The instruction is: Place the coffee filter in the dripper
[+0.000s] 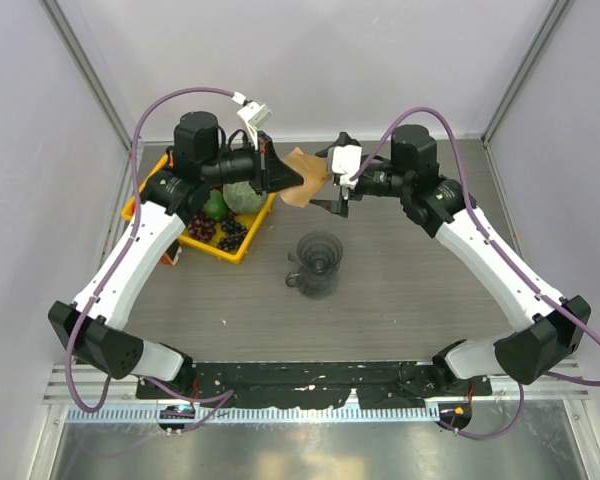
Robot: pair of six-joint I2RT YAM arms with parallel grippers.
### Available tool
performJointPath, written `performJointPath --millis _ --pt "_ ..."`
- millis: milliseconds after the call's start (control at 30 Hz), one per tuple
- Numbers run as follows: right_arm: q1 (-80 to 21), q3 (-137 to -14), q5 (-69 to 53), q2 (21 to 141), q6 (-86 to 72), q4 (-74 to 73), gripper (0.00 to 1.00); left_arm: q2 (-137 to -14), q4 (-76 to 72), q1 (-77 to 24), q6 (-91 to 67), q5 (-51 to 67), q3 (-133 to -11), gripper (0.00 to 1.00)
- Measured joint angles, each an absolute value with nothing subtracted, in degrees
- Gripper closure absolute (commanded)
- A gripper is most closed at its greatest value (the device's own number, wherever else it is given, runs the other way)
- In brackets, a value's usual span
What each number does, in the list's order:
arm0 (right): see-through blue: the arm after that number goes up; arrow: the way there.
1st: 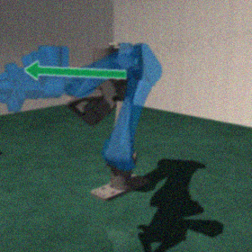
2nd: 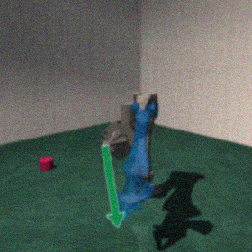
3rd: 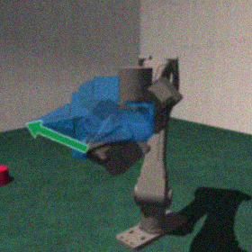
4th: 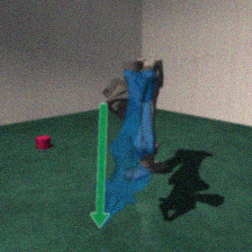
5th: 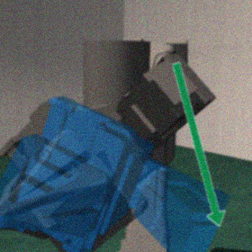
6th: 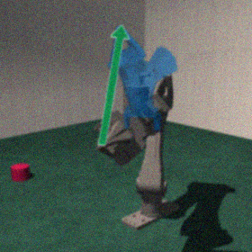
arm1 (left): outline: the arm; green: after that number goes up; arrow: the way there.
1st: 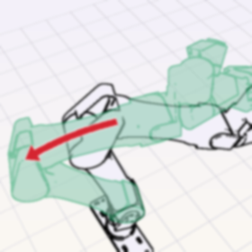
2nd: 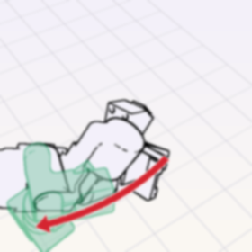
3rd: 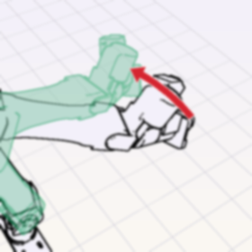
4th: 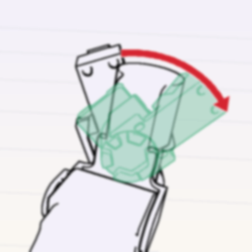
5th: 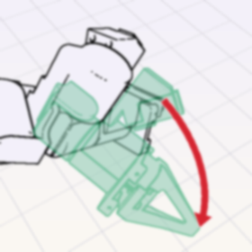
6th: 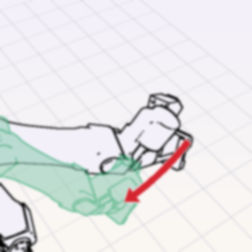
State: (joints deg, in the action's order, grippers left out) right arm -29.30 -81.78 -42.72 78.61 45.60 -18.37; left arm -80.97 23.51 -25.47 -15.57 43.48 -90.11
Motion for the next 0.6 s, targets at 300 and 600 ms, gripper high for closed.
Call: performJointPath --millis 300,600 --pt "-29.5 -81.9 -43.5 78.6 44.0 -14.6 0.35 -82.1 24.2 -25.5 -17.8 43.5 -90.1 1.00" --pt "-29.5 -82.6 -44.8 78.6 43.8 -16.1 0.35 -82.1 24.7 -25.5 -15.3 43.6 -90.1 1.00"
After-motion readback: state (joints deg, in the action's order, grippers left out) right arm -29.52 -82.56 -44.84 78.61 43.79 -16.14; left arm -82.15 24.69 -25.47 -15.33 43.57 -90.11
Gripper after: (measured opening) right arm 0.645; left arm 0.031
